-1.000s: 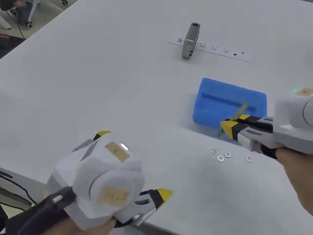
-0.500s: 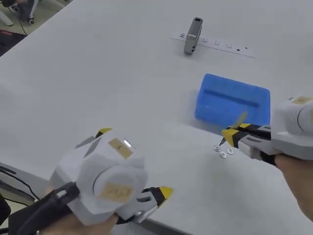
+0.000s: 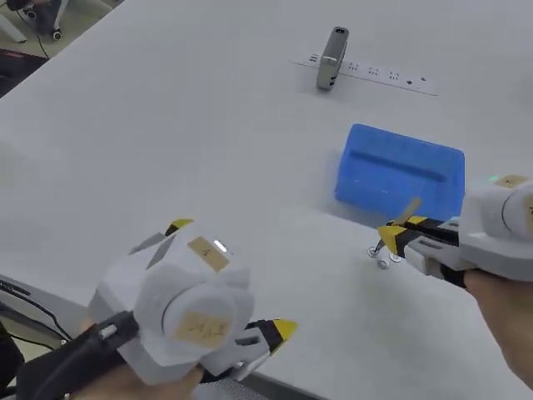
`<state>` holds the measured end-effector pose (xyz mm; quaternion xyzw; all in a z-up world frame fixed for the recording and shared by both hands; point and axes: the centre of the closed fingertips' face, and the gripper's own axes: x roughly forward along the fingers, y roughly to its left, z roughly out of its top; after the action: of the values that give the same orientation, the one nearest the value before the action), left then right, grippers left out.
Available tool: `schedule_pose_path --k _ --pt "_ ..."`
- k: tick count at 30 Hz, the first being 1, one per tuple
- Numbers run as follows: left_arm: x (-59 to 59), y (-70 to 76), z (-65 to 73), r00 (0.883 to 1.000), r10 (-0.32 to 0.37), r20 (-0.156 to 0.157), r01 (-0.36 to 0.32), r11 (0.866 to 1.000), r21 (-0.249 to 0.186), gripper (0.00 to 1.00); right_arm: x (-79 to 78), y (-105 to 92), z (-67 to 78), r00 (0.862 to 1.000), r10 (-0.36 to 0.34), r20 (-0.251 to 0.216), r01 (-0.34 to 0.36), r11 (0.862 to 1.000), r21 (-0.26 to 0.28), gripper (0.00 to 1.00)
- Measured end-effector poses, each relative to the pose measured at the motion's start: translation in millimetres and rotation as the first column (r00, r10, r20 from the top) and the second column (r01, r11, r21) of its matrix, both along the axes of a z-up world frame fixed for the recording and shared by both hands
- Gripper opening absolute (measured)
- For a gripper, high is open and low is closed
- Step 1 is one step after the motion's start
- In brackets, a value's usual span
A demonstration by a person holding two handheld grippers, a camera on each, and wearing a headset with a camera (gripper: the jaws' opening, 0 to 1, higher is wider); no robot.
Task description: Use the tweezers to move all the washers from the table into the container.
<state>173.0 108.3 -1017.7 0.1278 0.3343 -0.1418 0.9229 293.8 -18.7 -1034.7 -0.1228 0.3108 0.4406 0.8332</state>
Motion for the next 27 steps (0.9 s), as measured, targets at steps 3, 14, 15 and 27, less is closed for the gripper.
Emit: schedule_pose_path --k 3,14,15,27 --pt "0.0 0.2 0.0 1.000 0.000 0.000 0.000 1.000 0.002 0.98 0.5 -0.5 -0.5 1.000 0.002 0.016 -0.001 1.000 -0.006 0.03" --pt "0.3 0.4 0.7 1.000 0.002 0.005 -0.002 1.000 0.001 0.97 2.6 -0.3 -1.1 0.999 -0.005 0.044 0.005 1.000 0.017 0.02" --pt "0.2 0.7 0.7 1.000 0.003 0.004 -0.003 1.000 0.002 0.97 2.9 -1.0 -1.1 0.999 -0.014 0.043 0.013 1.000 0.019 0.01" --pt "0.5 1.1 2.5 1.000 0.003 0.015 -0.003 1.000 0.008 0.96 1.9 -1.6 -1.8 1.000 -0.014 0.016 0.015 1.000 -0.023 0.01"
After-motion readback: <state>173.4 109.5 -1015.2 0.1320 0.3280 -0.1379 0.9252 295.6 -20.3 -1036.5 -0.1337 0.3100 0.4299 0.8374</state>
